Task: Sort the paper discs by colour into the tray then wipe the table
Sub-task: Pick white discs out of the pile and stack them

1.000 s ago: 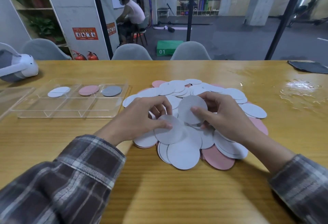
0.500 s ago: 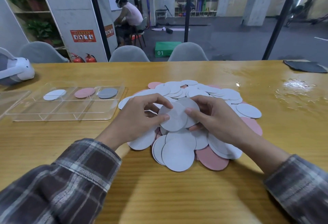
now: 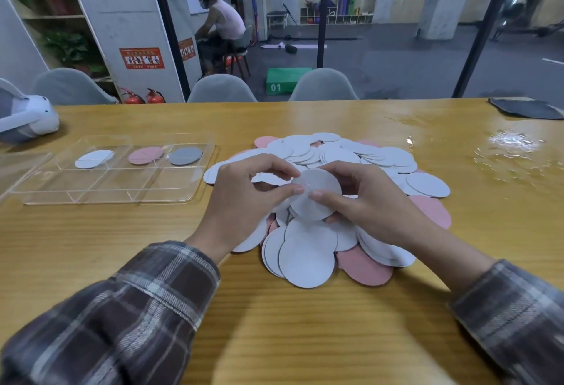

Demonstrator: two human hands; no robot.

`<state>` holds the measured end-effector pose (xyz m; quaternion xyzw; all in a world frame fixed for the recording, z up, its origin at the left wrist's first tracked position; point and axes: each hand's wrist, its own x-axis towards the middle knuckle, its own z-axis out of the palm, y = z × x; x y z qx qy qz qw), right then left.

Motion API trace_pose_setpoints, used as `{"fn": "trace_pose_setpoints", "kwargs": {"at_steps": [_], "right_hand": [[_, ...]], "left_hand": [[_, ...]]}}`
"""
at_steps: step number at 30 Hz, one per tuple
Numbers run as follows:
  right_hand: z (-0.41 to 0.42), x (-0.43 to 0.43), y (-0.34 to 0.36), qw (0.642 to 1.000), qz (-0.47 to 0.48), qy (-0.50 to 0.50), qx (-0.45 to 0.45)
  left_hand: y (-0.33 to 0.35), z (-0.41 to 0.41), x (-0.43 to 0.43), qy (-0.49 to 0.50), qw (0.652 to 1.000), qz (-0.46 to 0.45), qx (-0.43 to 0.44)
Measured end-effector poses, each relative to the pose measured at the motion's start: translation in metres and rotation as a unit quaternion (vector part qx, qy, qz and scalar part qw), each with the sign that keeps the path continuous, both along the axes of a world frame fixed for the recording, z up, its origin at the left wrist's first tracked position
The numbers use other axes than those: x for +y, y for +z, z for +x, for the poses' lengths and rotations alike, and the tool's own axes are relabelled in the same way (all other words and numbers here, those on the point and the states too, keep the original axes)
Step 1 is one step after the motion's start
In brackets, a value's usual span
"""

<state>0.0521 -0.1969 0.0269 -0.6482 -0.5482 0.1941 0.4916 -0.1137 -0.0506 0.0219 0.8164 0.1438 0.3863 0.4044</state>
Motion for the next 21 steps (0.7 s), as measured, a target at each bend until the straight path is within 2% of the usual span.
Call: {"fn": "trace_pose_setpoints", "kwargs": {"at_steps": [5,7,10,12,15,21], "right_hand": [[0.002,0.0,-0.001,0.999,0.015,-0.026,-0.023],[0.006,-0.001,-0.001,0.998,0.026,-0.051,-0.032],[0.012,-0.003,-0.001,0.995,0.032,-0.082,-0.052],[0.012,-0.004,-0.001,0.994,0.029,-0.091,-0.047],[0.01,-0.004,0.0,0.994,0.025,-0.095,-0.037],[0.011,-0.005,0.001,0.995,0.021,-0.099,-0.015]], "left_hand": [[0.001,0.0,0.001,-0.006,0.998,0.065,0.001],[0.006,-0.004,0.002,-0.02,0.996,0.067,0.055],[0.009,-0.011,0.0,-0.1,0.974,0.067,0.191],[0.007,-0.013,-0.002,-0.129,0.961,0.084,0.23],[0.006,-0.012,-0.003,-0.127,0.961,0.098,0.226],[0.009,-0.012,-0.001,-0.131,0.962,0.062,0.233]]}}
